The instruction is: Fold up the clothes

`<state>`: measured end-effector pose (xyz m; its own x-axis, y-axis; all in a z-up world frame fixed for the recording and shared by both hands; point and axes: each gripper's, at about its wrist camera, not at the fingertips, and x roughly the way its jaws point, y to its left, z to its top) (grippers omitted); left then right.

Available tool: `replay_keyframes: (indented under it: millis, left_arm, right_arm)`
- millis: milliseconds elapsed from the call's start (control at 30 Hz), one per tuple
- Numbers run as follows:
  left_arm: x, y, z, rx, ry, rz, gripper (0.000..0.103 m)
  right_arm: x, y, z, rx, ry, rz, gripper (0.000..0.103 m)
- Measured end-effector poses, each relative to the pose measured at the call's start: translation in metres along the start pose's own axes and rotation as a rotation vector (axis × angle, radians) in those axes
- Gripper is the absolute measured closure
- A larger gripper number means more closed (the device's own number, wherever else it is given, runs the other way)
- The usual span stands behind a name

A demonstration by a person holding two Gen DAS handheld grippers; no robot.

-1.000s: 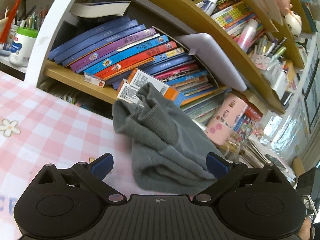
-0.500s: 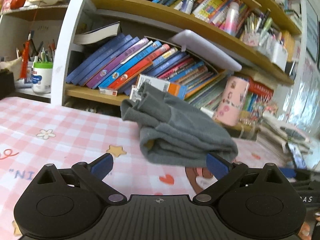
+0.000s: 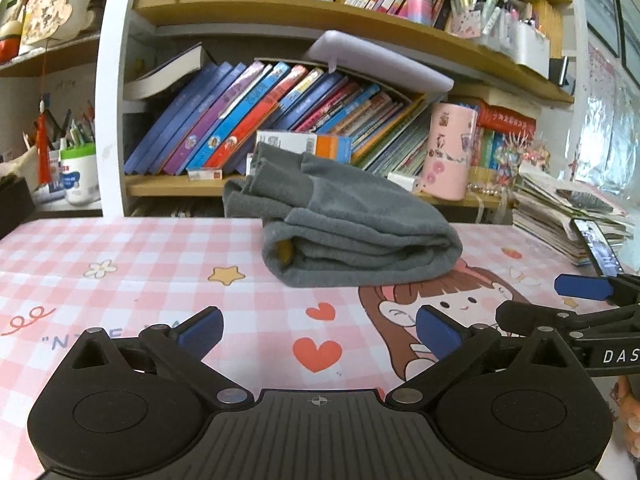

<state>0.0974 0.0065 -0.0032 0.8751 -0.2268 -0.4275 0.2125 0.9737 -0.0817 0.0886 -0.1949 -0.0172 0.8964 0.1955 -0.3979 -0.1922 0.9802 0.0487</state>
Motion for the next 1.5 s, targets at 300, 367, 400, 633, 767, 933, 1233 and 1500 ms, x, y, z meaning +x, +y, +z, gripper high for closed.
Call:
replay_keyframes:
  millis: [300, 367, 400, 633, 767, 933, 1233, 1500]
  left_arm:
    - [0.004, 0.003, -0.001, -0.019, 0.028, 0.034, 0.000]
    - [0.004, 0.002, 0.000, -0.016, 0.028, 0.037, 0.000]
    - [0.004, 0.002, 0.000, -0.015, 0.028, 0.037, 0.000]
    - [0.004, 0.001, 0.000, -0.008, 0.030, 0.033, 0.000]
    - [0.005, 0.001, 0.000, -0.011, 0.033, 0.046, 0.000]
    - [0.003, 0.002, 0.000, -0.011, 0.021, 0.067, 0.000]
    - [0.003, 0.001, 0.000, -0.005, 0.021, 0.066, 0.000]
    - [0.003, 0.000, 0.000, -0.001, 0.025, 0.060, 0.000]
  right_arm:
    - [0.009, 0.002, 0.000, -0.007, 0.059, -0.037, 0.000]
    - [0.009, 0.002, -0.001, -0.011, 0.060, -0.038, 0.000]
    - [0.009, 0.002, 0.000, -0.012, 0.062, -0.039, 0.000]
    - [0.010, 0.003, 0.000, -0.024, 0.066, -0.037, 0.000]
    - [0.011, 0.006, 0.000, -0.039, 0.068, -0.032, 0.000]
    - [0.012, 0.006, 0.001, -0.041, 0.078, -0.030, 0.000]
    - [0.014, 0.006, 0.001, -0.044, 0.085, -0.032, 0.000]
    - [0.014, 0.007, 0.000, -0.043, 0.086, -0.033, 0.000]
